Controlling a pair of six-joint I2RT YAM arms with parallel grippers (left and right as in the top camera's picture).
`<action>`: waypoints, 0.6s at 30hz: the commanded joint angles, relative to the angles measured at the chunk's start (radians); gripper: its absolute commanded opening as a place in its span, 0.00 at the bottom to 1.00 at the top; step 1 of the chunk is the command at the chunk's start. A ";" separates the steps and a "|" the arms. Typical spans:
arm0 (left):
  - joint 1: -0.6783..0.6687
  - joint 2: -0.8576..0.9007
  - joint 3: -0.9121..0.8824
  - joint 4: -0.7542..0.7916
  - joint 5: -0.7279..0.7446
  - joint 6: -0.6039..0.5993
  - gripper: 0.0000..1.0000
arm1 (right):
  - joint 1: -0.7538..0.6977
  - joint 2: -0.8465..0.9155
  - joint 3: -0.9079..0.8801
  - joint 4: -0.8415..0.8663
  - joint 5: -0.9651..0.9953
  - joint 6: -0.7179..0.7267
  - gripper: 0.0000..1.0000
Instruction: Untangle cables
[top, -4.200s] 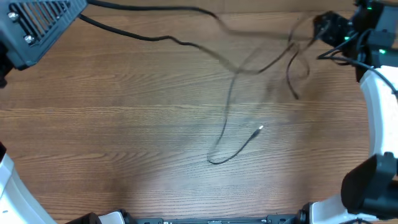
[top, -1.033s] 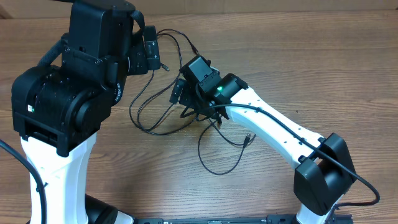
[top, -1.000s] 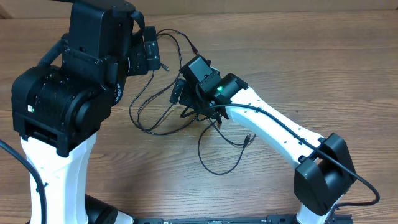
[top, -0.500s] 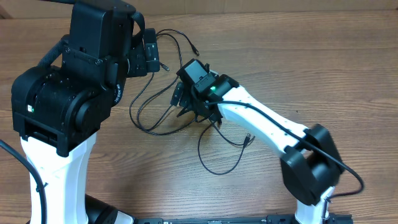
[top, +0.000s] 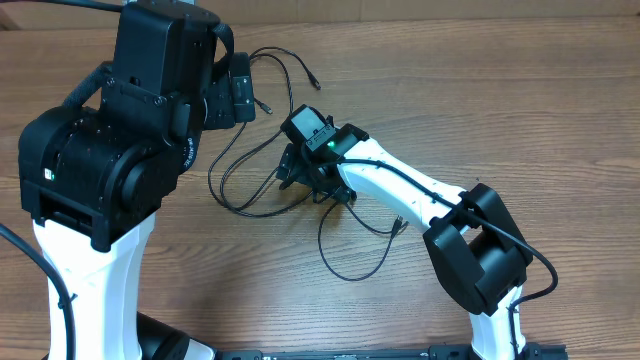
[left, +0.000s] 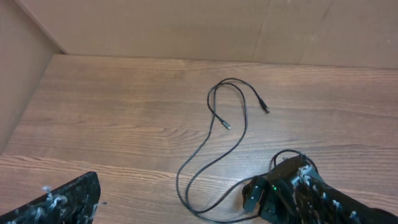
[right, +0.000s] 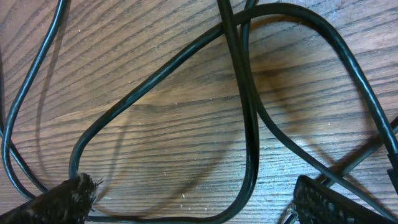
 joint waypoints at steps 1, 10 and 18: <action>0.002 0.003 0.004 -0.003 -0.016 0.022 1.00 | -0.001 0.011 -0.003 0.002 0.002 0.008 1.00; 0.001 0.003 0.004 -0.009 -0.005 0.022 1.00 | -0.001 0.015 -0.003 0.153 -0.008 0.007 1.00; 0.002 0.003 0.004 -0.009 0.002 0.023 1.00 | -0.002 0.015 -0.002 0.257 -0.064 0.007 1.00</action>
